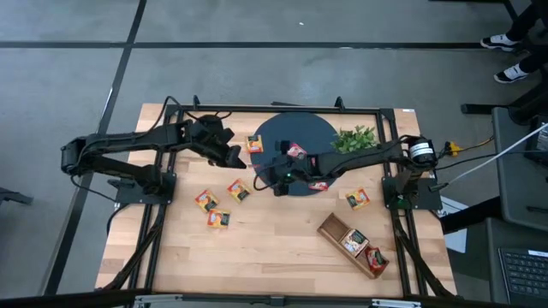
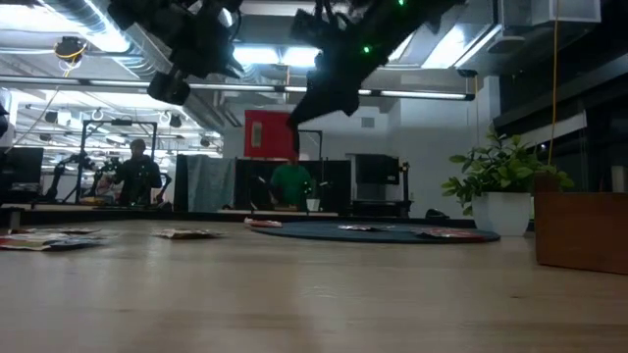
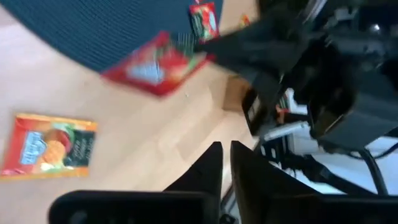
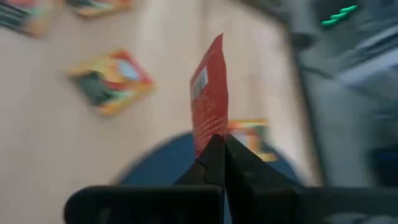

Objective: Pick & Place Tea
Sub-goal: Put the red tea bag into the right section of the wooden organizer

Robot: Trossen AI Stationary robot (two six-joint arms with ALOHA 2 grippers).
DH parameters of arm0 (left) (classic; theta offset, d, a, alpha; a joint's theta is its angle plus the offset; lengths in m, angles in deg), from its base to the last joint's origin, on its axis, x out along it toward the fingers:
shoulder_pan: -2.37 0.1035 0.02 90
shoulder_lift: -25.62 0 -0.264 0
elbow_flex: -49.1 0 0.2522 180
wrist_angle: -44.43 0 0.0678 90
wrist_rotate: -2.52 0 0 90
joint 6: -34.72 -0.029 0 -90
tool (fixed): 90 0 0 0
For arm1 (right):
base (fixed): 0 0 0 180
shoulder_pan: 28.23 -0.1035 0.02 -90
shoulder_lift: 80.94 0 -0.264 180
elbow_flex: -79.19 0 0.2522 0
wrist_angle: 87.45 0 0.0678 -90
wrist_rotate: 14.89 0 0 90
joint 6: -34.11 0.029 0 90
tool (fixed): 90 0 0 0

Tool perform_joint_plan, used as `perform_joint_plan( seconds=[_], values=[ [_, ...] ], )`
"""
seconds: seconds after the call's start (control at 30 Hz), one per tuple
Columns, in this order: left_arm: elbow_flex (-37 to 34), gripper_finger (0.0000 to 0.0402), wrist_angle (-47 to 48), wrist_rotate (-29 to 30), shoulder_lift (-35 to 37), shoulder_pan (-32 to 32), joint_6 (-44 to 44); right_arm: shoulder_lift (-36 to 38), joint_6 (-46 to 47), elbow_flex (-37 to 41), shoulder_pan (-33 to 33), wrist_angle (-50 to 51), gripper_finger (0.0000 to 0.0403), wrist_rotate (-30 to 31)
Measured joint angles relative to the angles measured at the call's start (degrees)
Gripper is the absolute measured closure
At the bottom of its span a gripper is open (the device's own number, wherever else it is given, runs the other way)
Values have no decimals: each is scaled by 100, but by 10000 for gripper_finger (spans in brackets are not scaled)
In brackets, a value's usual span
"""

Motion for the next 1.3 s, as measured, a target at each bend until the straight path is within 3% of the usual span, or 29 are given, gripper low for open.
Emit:
perform_joint_plan(
  seconds=[0.1, 0.53, 0.83, 1.0, 1.3],
  values=[
    [0, 348, 1, -124, 3, 70, 77, 2, -273, -164, -54, -5, 403, 333],
    [0, 254, -171, 271, 3, 455, 587, 2, -414, -639, -80, -12, 403, 638],
    [0, 247, -614, 932, 6, 458, 969, 2, -414, -707, -82, -66, 403, 647],
    [0, 247, -1185, 939, 3, 458, 1169, 2, -414, -707, -82, -94, 403, 645],
    [0, 247, -1054, 938, 3, 458, 1309, 2, -414, -709, -81, -250, 403, 641]
  ],
)
